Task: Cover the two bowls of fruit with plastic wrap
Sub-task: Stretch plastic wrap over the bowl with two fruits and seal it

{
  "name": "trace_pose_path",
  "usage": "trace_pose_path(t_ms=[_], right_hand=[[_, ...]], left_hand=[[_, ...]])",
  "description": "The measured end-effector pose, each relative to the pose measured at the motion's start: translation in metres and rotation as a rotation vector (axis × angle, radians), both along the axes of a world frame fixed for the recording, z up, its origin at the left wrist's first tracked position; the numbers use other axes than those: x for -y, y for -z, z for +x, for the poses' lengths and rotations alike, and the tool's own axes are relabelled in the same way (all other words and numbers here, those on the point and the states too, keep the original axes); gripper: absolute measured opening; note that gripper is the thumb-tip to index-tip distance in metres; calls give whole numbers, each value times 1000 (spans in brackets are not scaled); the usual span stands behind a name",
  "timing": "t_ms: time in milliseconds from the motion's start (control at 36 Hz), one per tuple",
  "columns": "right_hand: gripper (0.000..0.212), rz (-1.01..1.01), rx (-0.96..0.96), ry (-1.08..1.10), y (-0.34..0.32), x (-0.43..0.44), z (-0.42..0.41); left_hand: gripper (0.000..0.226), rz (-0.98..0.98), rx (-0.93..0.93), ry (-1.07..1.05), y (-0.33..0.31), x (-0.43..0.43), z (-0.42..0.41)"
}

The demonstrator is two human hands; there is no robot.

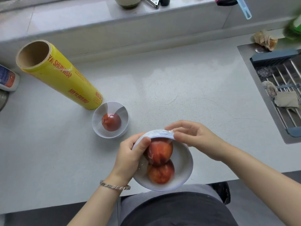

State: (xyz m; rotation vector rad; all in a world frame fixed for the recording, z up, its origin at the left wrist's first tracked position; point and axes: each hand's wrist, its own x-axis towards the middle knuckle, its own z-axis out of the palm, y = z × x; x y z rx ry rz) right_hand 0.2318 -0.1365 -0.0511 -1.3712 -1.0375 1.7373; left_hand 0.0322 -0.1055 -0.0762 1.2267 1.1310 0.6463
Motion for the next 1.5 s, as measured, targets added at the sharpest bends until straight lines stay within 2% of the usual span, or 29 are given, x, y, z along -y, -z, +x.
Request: trace_pose_path(t_ms=[83,167,250,306,389,528,667,722,778,833,917,1083,1194,1278,1389,1500], right_hand=[[17,25,72,-13,-2,-9,4],[5,3,107,-123,-6,-18,7],[20,-36,136,-280,-7,-24,9],[16,-53,154,-333,-9,-26,9],[14,-50,193,-268,-7,-29,12],[27,-160,148,-217,-5,-32,9],[23,-267,177,-300,-10,-38,10],[22,-348,184,-344,-12,-41,12],[31,-405,209,-380,-13,-43,12],[39,-414,240,-402,-14,-45,12],[37,-383,268,-433,-13,-44,11],[32,-407,170,-444,-10,-42,13],[25,-332,63,-271,-4,-37,7],[25,-196,123,-39,0,-28,-4],[25,-29,189,219,8,-19,-21],[24,16,236,294,12,-23,-29]], left_hand=[[84,14,-16,2,-1,2,-1],[85,23,-41,27,-1,1,-3],[82,12,-50,38,-2,1,-4],[69,5,-56,57,-5,0,-5],[42,1,-63,92,-7,-1,-5],[33,22,-64,104,-8,-4,-3],[39,44,-90,121,-7,-3,-3],[32,45,-100,129,-7,-2,-2],[26,49,-105,150,-8,-1,-1],[28,54,-108,165,-8,0,0],[27,36,-78,150,-7,1,0],[40,14,-72,139,-6,3,0],[47,18,-67,121,-4,4,0],[61,18,-62,114,-2,4,-1],[51,30,-19,144,-6,3,1],[49,54,8,114,-10,2,3]])
